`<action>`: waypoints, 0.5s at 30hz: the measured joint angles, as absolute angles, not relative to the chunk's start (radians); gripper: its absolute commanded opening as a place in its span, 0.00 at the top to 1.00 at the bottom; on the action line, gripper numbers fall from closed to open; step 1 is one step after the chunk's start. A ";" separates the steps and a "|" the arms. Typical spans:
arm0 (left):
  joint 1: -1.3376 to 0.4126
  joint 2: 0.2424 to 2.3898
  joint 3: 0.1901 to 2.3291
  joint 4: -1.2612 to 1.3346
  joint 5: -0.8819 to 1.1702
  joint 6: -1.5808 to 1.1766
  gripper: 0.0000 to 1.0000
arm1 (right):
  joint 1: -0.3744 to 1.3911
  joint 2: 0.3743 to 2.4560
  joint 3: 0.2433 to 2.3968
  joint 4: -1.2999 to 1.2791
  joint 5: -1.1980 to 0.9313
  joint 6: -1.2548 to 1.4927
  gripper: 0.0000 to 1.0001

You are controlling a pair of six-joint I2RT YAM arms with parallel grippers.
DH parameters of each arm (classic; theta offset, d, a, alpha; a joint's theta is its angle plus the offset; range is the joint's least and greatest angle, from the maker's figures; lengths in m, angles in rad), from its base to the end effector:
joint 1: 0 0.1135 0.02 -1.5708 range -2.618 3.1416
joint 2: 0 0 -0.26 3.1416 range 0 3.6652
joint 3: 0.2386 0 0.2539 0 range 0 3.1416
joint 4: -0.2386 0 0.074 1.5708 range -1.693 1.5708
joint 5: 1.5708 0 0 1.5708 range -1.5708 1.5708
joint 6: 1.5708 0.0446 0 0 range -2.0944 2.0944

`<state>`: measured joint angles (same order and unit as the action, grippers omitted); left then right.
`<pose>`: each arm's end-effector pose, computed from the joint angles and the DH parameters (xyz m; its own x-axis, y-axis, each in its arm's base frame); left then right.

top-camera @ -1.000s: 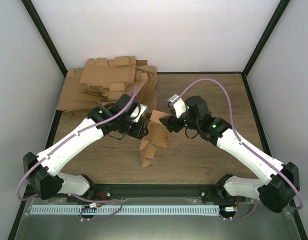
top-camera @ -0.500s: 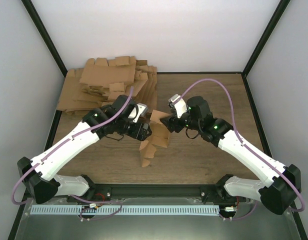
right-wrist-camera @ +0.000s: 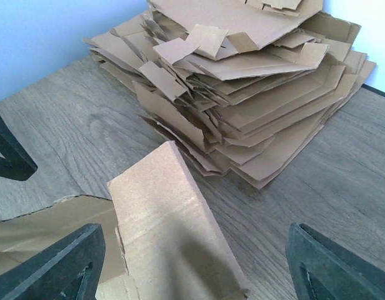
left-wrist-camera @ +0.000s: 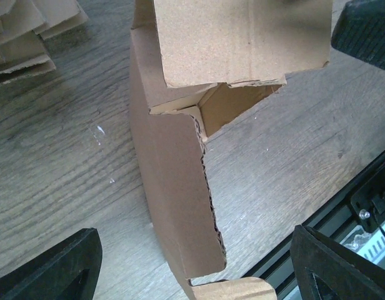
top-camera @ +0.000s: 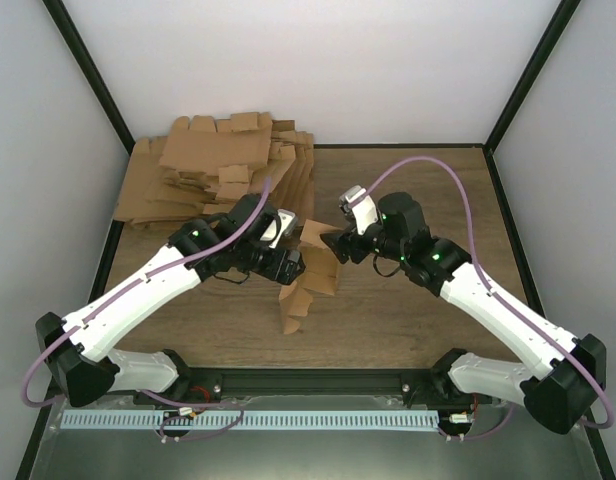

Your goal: Fold the paper box

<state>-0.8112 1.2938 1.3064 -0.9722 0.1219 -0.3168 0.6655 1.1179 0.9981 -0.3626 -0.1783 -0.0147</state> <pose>0.1770 -0.1942 0.3298 -0.7751 0.3671 -0.5143 0.5539 0.7864 -0.2734 0.2018 0.1685 0.3227 -0.3541 -0.2964 -0.8870 -0.7365 0.6729 0.0693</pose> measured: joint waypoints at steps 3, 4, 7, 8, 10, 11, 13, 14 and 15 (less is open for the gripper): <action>-0.812 1.294 1.306 -0.971 0.110 -0.320 0.21 | 0.665 1.122 1.000 -0.364 -0.169 -0.014 0.25; -0.812 1.294 1.305 -0.971 0.107 -0.321 0.23 | 0.665 1.129 1.006 -0.370 -0.169 -0.010 0.27; -0.812 1.295 1.303 -0.970 0.093 -0.331 0.33 | 0.666 1.160 1.031 -0.384 -0.167 -0.010 0.30; -0.812 1.295 1.302 -0.970 0.088 -0.333 0.35 | 0.666 1.174 1.044 -0.393 -0.167 -0.009 0.31; -0.812 1.295 1.299 -0.969 0.082 -0.336 0.40 | 0.666 1.194 1.061 -0.405 -0.167 -0.012 0.32; -0.812 1.295 1.298 -0.970 0.080 -0.336 0.41 | 0.666 1.200 1.066 -0.413 -0.167 -0.015 0.33; -0.812 1.295 1.296 -0.969 0.076 -0.337 0.46 | 0.666 1.205 1.067 -0.435 -0.171 -0.023 0.34; -0.812 1.295 1.295 -0.969 0.075 -0.339 0.48 | 0.666 1.205 1.067 -0.443 -0.171 -0.027 0.36; -0.812 1.295 1.295 -0.968 0.073 -0.340 0.50 | 0.666 1.205 1.067 -0.450 -0.173 -0.033 0.37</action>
<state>-0.8124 1.2949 1.2953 -0.9684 0.0731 -0.3401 0.6659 1.2053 1.0668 -0.4496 -0.1726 -0.0330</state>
